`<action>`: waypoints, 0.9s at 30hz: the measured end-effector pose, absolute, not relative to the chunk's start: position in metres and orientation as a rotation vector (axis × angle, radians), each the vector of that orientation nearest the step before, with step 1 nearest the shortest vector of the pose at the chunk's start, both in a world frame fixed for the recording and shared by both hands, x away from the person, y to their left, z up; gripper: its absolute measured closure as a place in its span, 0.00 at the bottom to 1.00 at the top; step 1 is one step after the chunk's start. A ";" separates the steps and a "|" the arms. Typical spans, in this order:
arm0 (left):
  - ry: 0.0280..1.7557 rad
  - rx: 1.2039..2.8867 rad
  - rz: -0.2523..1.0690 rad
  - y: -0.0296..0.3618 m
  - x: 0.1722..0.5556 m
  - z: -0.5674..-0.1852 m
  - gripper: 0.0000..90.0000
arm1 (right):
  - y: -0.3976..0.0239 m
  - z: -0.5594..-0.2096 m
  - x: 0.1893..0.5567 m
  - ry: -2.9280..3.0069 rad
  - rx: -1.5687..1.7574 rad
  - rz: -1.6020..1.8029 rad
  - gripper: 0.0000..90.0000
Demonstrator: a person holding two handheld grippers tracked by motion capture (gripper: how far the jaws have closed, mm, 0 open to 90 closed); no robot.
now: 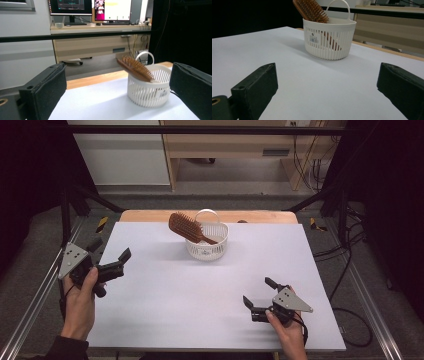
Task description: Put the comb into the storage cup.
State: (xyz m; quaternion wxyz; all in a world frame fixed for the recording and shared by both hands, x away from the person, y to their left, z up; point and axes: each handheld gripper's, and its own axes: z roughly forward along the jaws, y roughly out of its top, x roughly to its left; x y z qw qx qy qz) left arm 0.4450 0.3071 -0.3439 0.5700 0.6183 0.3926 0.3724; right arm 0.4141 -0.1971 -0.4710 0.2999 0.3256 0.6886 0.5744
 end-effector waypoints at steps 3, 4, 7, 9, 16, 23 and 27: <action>0.929 1.436 0.873 0.314 0.439 -0.348 0.01 | -0.198 -0.470 0.414 1.820 0.872 1.541 0.04; 0.931 1.428 0.870 0.317 0.437 -0.349 0.01 | -0.198 -0.470 0.414 1.819 0.874 1.549 0.04; 0.938 1.402 0.857 0.323 0.431 -0.355 0.01 | -0.199 -0.469 0.415 1.814 0.886 1.552 0.04; 0.937 1.390 0.851 0.326 0.429 -0.358 0.01 | -0.200 -0.467 0.416 1.808 0.898 1.557 0.03; 0.949 1.383 0.849 0.341 0.421 -0.365 0.01 | -0.209 -0.456 0.420 1.791 0.890 1.550 0.03; 0.951 1.407 0.847 0.348 0.412 -0.376 0.01 | -0.217 -0.458 0.422 1.777 0.890 1.523 0.03; 0.952 1.424 0.864 0.348 0.406 -0.385 0.01 | -0.221 -0.458 0.421 1.766 0.886 1.521 0.03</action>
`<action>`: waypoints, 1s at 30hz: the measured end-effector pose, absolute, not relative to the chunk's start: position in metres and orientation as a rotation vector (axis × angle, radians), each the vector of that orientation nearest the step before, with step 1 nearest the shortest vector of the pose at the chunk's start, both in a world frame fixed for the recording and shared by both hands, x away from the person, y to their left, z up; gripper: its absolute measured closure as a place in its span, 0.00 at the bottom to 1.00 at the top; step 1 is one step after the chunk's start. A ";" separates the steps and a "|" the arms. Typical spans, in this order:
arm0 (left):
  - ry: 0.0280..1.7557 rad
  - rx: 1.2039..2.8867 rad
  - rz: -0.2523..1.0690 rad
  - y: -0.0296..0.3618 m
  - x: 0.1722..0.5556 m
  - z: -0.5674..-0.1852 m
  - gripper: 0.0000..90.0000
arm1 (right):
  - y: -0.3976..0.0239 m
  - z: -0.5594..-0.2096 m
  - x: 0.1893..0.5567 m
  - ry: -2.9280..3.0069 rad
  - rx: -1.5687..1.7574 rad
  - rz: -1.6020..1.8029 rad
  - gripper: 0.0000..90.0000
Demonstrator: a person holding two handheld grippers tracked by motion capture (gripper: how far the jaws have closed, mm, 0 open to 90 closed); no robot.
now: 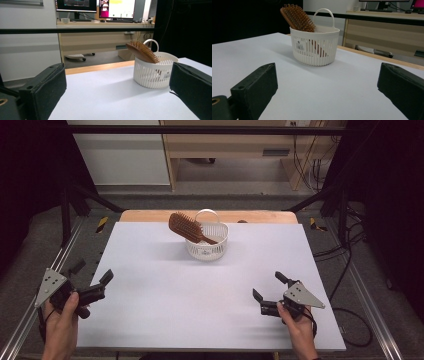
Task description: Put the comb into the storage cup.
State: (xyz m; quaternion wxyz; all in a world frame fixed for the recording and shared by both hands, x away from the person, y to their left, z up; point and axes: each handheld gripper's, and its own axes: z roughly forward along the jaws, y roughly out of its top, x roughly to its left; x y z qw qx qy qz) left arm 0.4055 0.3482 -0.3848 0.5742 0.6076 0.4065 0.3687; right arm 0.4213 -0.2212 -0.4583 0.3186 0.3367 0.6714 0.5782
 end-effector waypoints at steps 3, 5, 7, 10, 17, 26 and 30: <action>0.952 1.433 0.869 0.347 0.401 -0.391 0.01 | -0.224 -0.458 0.422 1.770 0.883 1.515 0.03; 0.947 1.448 0.887 0.346 0.399 -0.394 0.01 | -0.226 -0.457 0.420 1.764 0.878 1.516 0.03; 0.930 1.471 0.930 0.343 0.395 -0.397 0.01 | -0.228 -0.457 0.420 1.761 0.877 1.514 0.03; 0.917 1.492 0.929 0.340 0.389 -0.405 0.01 | -0.233 -0.459 0.418 1.752 0.896 1.506 0.03; 0.929 1.511 0.915 0.329 0.383 -0.426 0.01 | -0.244 -0.466 0.415 1.721 0.919 1.506 0.03; 0.933 1.503 0.859 0.317 0.386 -0.438 0.01 | -0.245 -0.466 0.414 1.703 0.937 1.521 0.03; 0.942 1.502 0.843 0.314 0.385 -0.445 0.01 | -0.246 -0.466 0.414 1.703 0.946 1.529 0.03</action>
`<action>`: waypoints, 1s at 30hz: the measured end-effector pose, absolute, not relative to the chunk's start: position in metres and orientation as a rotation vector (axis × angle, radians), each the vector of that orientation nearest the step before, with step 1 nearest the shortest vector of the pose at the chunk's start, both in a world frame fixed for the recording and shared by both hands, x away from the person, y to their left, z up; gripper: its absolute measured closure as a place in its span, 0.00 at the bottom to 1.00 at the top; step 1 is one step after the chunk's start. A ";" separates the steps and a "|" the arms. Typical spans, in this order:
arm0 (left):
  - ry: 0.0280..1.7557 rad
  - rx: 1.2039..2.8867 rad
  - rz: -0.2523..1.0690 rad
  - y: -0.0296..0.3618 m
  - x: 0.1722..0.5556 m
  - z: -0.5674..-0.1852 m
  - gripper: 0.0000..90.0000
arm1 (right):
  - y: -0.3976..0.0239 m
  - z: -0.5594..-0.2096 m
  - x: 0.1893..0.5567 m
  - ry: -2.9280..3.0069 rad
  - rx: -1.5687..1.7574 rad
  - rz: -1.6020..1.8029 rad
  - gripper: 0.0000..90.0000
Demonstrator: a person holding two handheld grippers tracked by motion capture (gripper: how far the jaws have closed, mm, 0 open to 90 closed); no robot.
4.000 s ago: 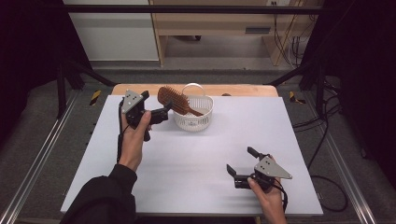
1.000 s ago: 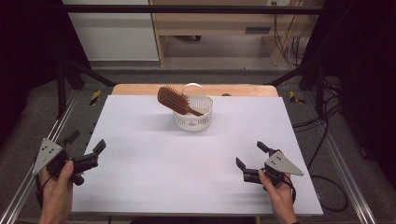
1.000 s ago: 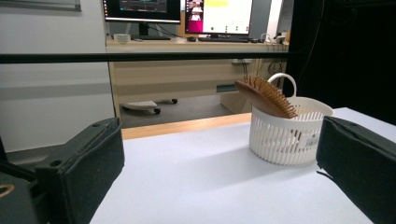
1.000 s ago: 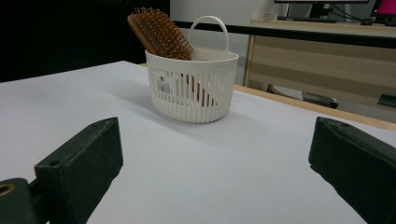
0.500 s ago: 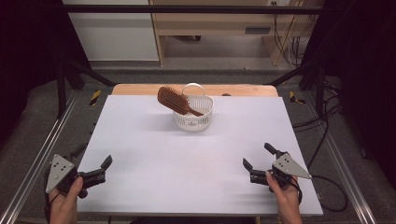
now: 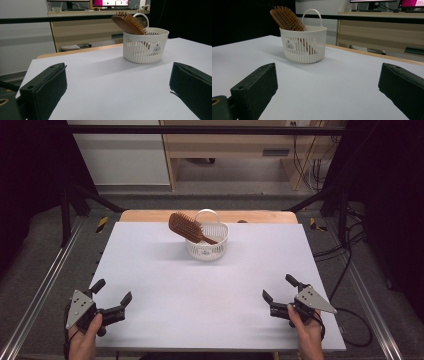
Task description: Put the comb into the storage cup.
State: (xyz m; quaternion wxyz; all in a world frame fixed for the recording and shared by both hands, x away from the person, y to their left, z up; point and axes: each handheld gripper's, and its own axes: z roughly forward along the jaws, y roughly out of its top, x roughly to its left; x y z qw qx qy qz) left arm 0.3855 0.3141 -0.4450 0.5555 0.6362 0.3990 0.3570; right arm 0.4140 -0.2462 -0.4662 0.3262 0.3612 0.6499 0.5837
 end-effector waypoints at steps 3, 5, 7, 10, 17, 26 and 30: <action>0.945 1.507 0.829 0.313 0.385 -0.451 0.01 | -0.248 -0.467 0.414 1.702 0.958 1.529 0.03; 0.942 1.513 0.822 0.311 0.385 -0.454 0.01 | -0.248 -0.467 0.415 1.706 0.957 1.528 0.03; 0.941 1.516 0.812 0.310 0.385 -0.457 0.01 | -0.247 -0.468 0.415 1.706 0.955 1.528 0.03; 0.943 1.524 0.796 0.308 0.386 -0.459 0.01 | -0.247 -0.467 0.414 1.708 0.949 1.531 0.03; 0.932 1.548 0.762 0.302 0.386 -0.466 0.01 | -0.246 -0.468 0.414 1.710 0.954 1.531 0.03; 0.891 1.566 0.730 0.294 0.385 -0.471 0.02 | -0.244 -0.470 0.415 1.732 0.954 1.535 0.03; 0.869 1.576 0.722 0.290 0.384 -0.472 0.02 | -0.244 -0.470 0.415 1.738 0.955 1.542 0.03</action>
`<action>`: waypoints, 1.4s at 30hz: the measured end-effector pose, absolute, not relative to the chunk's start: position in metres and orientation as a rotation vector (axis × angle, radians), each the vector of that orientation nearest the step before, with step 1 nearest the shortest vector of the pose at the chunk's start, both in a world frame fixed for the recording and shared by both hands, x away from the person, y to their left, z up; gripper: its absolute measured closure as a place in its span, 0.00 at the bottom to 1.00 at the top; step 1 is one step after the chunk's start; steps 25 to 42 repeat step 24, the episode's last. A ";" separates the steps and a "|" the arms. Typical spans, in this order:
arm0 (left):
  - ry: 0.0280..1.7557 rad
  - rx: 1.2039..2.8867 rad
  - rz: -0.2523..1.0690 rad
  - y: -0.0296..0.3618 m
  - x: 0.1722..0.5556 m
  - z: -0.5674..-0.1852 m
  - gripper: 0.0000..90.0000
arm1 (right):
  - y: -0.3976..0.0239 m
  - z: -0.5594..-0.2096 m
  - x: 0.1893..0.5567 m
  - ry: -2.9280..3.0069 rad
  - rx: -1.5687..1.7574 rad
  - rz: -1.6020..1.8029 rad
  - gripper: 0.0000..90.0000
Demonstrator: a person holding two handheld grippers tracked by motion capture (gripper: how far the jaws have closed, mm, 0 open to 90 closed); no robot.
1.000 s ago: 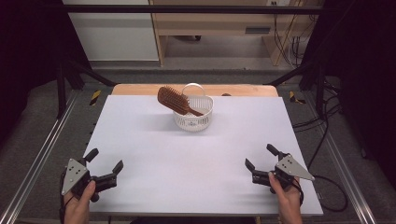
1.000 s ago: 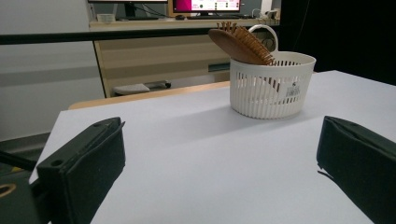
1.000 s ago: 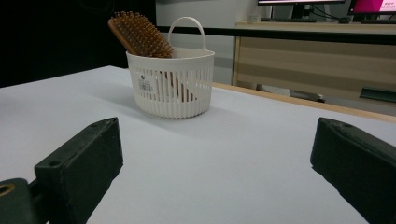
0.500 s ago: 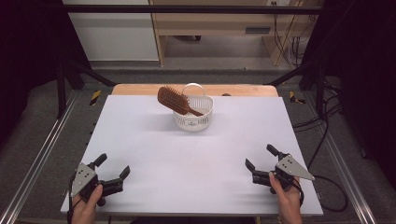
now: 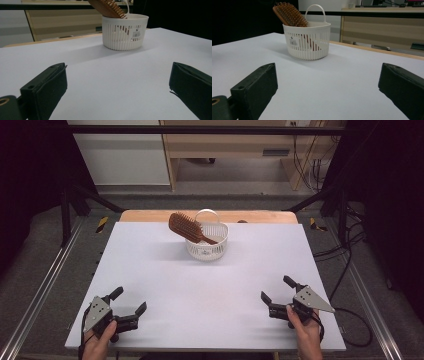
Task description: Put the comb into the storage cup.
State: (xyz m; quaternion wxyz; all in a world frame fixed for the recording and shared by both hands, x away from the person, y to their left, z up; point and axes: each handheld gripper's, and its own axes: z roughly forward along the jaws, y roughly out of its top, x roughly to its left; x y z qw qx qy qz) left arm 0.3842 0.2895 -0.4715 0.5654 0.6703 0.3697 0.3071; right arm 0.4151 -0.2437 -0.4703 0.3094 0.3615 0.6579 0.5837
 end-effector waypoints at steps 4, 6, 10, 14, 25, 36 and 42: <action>0.859 1.566 0.717 0.286 0.384 -0.471 0.02 | -0.242 -0.471 0.415 1.743 0.961 1.566 0.03; 0.852 1.566 0.710 0.285 0.384 -0.471 0.02 | -0.241 -0.472 0.415 1.752 0.959 1.567 0.03; 0.839 1.567 0.684 0.282 0.385 -0.471 0.01 | -0.239 -0.473 0.416 1.774 0.969 1.594 0.03; 0.850 1.563 0.669 0.280 0.386 -0.471 0.02 | -0.236 -0.474 0.418 1.796 0.959 1.618 0.04; 0.887 1.573 0.715 0.282 0.383 -0.473 0.02 | -0.233 -0.473 0.416 1.797 0.962 1.604 0.04; 0.887 1.573 0.715 0.282 0.383 -0.473 0.02 | -0.233 -0.473 0.416 1.797 0.962 1.604 0.04; 0.887 1.573 0.715 0.282 0.383 -0.473 0.02 | -0.233 -0.473 0.416 1.797 0.962 1.604 0.04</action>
